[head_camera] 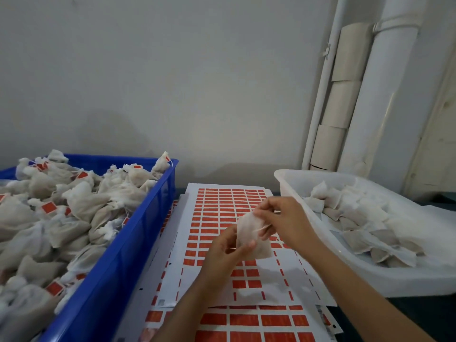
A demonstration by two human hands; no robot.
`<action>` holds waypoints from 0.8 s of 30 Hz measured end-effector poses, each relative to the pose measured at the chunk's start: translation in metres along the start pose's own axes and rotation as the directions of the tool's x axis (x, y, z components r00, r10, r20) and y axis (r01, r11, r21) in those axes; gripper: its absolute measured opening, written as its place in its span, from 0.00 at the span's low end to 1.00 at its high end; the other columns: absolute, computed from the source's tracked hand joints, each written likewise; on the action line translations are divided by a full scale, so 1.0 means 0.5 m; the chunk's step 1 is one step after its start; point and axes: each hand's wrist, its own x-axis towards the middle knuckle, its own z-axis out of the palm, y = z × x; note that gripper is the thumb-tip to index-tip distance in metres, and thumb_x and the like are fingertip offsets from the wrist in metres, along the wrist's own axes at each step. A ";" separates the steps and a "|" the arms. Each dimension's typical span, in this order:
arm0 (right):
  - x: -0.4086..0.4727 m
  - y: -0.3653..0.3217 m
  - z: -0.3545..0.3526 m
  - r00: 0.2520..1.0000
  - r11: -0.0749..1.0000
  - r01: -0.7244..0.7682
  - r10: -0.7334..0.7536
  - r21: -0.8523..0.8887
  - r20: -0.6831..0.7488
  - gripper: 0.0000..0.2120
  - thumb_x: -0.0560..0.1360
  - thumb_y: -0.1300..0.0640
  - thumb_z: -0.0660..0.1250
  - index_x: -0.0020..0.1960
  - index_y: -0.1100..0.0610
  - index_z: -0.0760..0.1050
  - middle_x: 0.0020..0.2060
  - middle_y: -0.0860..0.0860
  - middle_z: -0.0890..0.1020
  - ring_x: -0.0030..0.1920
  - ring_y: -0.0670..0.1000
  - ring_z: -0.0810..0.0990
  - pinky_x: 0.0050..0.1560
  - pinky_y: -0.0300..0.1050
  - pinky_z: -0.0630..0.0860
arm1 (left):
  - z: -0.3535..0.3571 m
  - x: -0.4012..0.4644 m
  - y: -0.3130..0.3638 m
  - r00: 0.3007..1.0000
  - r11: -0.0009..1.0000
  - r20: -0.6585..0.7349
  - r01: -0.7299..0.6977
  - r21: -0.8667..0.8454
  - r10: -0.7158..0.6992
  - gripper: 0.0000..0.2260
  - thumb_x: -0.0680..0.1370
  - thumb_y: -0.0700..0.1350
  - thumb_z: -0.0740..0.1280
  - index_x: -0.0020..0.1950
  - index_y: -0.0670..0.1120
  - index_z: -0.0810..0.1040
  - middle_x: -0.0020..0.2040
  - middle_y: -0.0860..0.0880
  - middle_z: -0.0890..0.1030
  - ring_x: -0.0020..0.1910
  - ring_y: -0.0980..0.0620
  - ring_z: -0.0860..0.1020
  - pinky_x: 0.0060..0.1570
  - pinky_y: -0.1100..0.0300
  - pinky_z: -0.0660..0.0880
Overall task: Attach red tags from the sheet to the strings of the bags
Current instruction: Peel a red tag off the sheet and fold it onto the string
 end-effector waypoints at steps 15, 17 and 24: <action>-0.050 0.102 0.047 0.994 0.986 -0.016 0.033 0.167 -0.102 0.04 0.74 0.61 0.67 0.42 0.53 0.77 0.37 0.47 0.82 0.35 0.45 0.82 0.37 0.32 0.77 | 0.006 0.009 -0.028 0.961 0.980 -0.246 0.163 0.118 -0.130 0.03 0.78 0.55 0.59 0.51 0.60 0.69 0.48 0.65 0.72 0.43 0.63 0.73 0.27 0.75 0.70; -0.058 0.102 0.047 0.992 0.997 0.029 -0.020 0.068 -0.125 0.05 0.75 0.60 0.66 0.42 0.51 0.76 0.38 0.44 0.81 0.37 0.43 0.81 0.40 0.31 0.77 | 0.010 0.010 -0.032 0.961 0.973 -0.238 0.178 0.144 -0.141 0.07 0.78 0.57 0.58 0.54 0.59 0.69 0.51 0.62 0.73 0.44 0.61 0.74 0.28 0.75 0.70; -0.077 0.099 0.062 0.971 0.943 0.196 -0.225 -0.268 -0.081 0.02 0.77 0.53 0.61 0.49 0.47 0.71 0.44 0.40 0.77 0.44 0.40 0.76 0.49 0.26 0.70 | 0.024 0.005 -0.029 0.972 0.956 -0.202 0.167 0.240 -0.119 0.14 0.71 0.56 0.70 0.50 0.56 0.68 0.47 0.63 0.72 0.45 0.58 0.75 0.28 0.76 0.69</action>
